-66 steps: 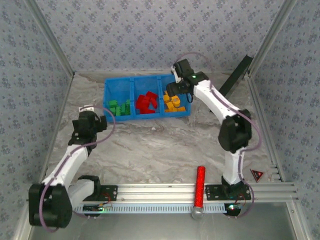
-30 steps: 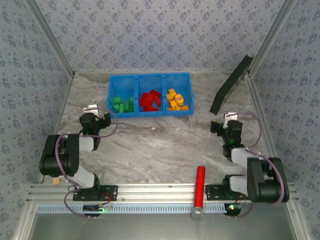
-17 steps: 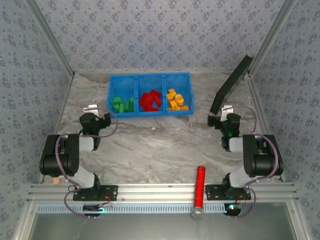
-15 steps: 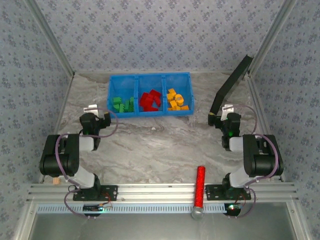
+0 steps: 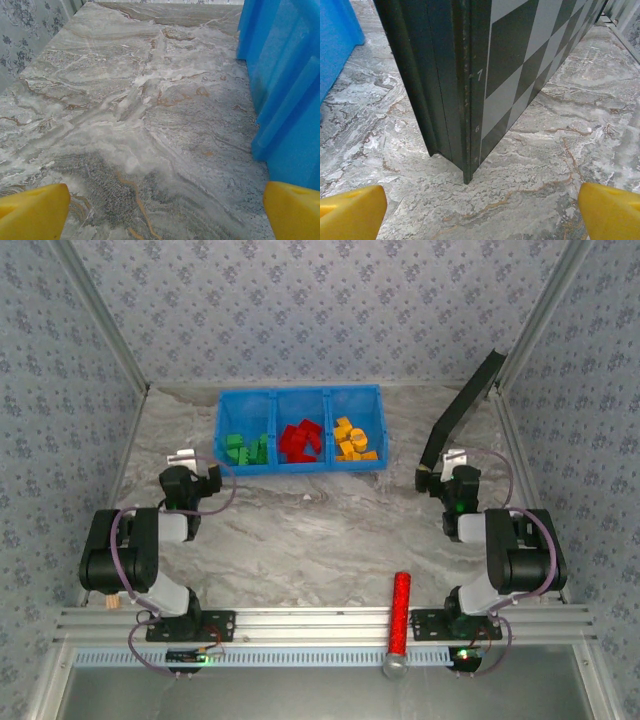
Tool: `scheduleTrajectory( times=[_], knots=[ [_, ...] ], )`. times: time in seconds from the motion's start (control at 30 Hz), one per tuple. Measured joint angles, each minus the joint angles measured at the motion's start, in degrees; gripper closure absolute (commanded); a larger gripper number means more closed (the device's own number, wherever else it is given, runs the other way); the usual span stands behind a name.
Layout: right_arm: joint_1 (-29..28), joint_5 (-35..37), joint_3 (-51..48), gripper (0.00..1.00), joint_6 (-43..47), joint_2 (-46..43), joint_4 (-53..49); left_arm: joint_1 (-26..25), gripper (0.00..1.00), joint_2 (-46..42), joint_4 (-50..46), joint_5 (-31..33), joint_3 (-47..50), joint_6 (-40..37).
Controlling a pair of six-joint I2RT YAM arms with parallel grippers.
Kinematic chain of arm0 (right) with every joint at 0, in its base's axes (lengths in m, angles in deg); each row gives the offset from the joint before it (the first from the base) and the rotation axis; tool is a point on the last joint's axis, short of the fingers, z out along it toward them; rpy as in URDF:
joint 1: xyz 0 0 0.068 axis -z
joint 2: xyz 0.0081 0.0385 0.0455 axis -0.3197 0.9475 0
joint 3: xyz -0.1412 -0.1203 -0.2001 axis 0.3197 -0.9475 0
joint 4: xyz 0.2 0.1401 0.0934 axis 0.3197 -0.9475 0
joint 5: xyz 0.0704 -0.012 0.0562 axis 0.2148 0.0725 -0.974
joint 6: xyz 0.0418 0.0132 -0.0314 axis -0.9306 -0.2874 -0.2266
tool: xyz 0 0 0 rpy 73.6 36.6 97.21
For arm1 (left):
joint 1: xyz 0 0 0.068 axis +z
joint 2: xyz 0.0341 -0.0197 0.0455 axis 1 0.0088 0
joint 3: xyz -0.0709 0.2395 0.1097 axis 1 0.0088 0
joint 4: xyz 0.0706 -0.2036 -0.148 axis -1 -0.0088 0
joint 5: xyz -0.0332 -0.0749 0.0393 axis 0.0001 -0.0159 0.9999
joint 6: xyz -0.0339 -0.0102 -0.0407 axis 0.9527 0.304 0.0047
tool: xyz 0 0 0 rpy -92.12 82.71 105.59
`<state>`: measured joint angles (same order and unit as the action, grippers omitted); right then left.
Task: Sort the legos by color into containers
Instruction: Reset both arms
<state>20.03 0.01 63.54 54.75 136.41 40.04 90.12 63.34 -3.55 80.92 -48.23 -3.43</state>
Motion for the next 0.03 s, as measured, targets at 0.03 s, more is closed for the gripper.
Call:
scheduleTrajectory(
  times=[0.03],
  knots=[
    [-0.02, 0.0, 0.0, 0.0, 0.0, 0.0, 0.02, 0.0, 0.01, 0.0, 0.0, 0.0, 0.0, 0.02]
  ],
)
